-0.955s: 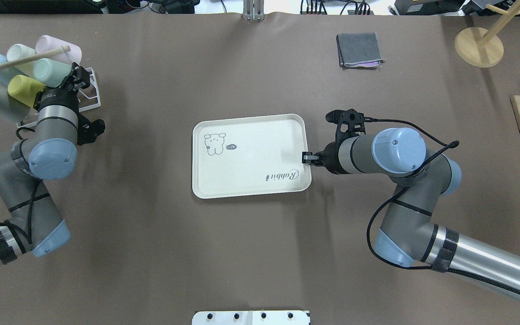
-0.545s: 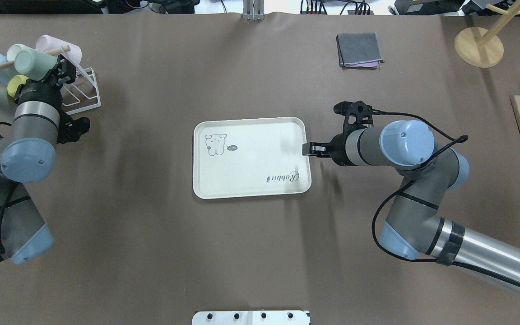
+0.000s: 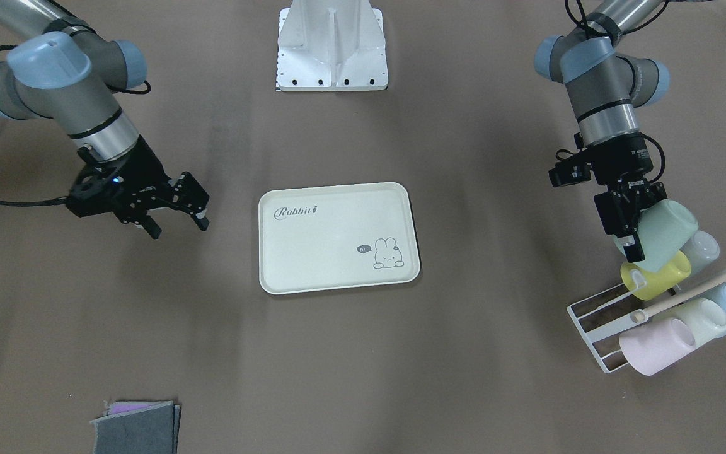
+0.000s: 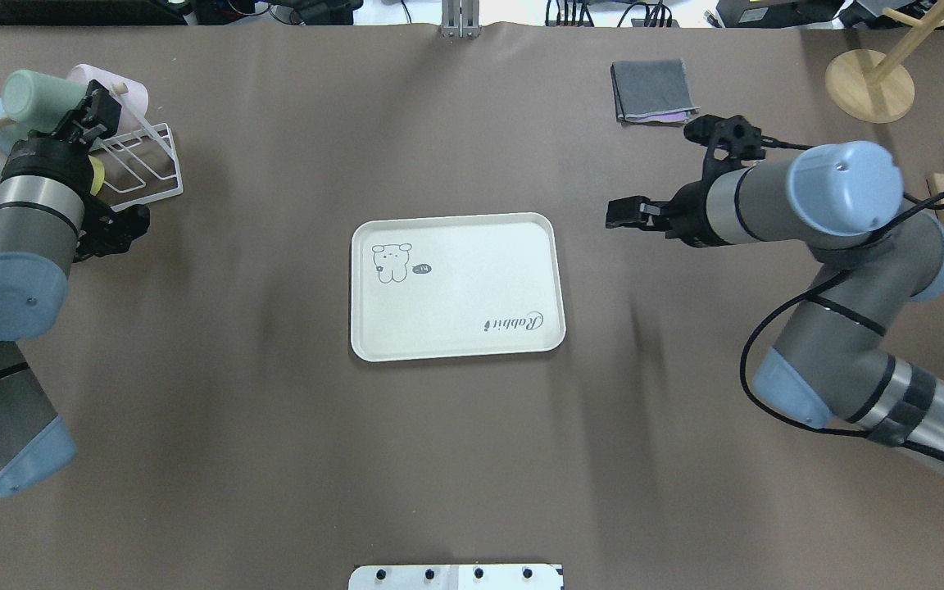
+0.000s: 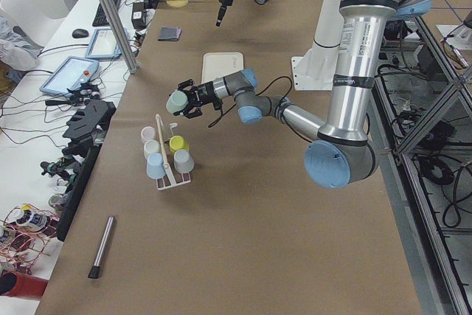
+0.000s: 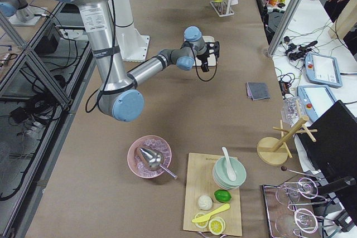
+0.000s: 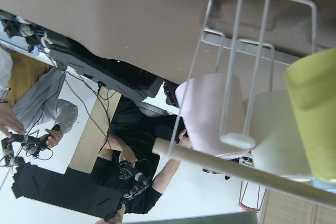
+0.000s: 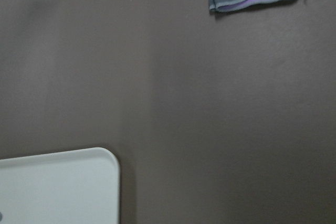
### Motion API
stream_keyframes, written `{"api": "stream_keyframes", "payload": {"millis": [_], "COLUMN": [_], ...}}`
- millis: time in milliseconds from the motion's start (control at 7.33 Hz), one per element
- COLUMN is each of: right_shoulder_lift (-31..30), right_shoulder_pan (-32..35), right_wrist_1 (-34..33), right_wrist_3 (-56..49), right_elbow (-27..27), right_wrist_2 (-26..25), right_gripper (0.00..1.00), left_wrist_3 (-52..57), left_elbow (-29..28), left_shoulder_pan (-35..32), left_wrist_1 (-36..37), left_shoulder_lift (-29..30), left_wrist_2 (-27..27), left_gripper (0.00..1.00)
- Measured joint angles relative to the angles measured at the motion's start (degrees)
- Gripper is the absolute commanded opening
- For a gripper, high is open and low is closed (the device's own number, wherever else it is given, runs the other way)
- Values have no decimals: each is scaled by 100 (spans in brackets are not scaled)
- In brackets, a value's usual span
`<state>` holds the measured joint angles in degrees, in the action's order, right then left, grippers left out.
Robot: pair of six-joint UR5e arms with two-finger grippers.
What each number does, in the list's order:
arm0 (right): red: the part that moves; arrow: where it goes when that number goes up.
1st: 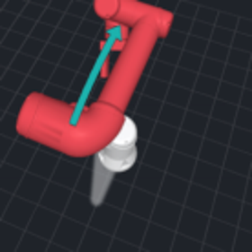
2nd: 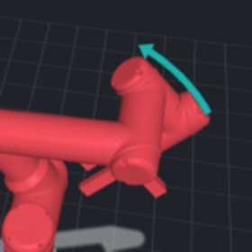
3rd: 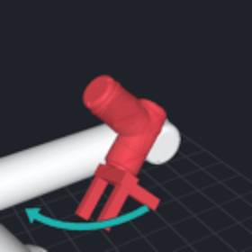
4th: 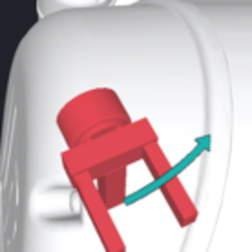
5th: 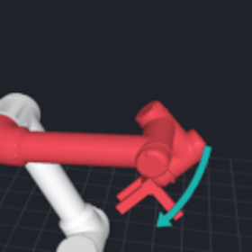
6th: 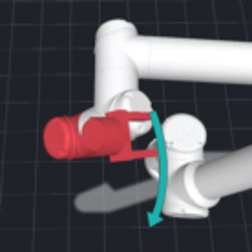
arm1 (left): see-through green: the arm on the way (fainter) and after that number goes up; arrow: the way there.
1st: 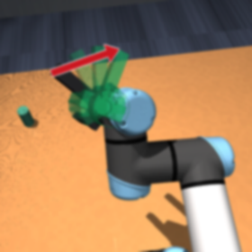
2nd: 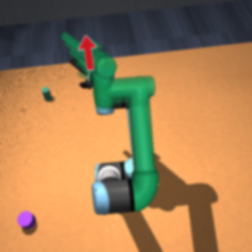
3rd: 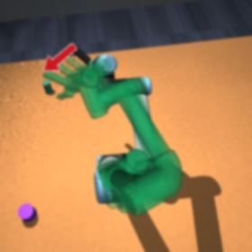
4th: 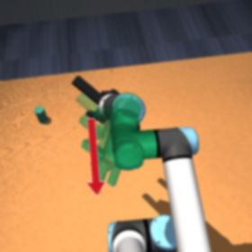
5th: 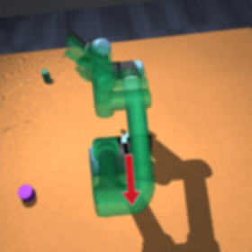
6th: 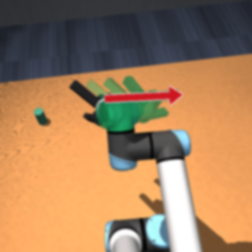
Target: Pick up and place green cup on tray
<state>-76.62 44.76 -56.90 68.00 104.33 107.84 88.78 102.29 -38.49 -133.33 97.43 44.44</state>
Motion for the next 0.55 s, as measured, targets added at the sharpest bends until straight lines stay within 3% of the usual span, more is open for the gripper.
{"api": "stream_keyframes", "payload": {"millis": [273, 545], "right_shoulder_lift": [-1015, -1875], "right_shoulder_pan": [417, 1002], "right_wrist_1": [-348, -427], "right_wrist_3": [-1374, -2990], "right_elbow": [825, 1156], "right_wrist_2": [61, 234], "right_gripper": [100, 100], "left_wrist_3": [-715, -2103], "left_elbow": [355, 567], "left_shoulder_pan": [0, 0], "left_wrist_1": [0, -8], "left_shoulder_lift": [-9, -13], "left_wrist_2": [250, 939], "left_gripper": [79, 79]}}
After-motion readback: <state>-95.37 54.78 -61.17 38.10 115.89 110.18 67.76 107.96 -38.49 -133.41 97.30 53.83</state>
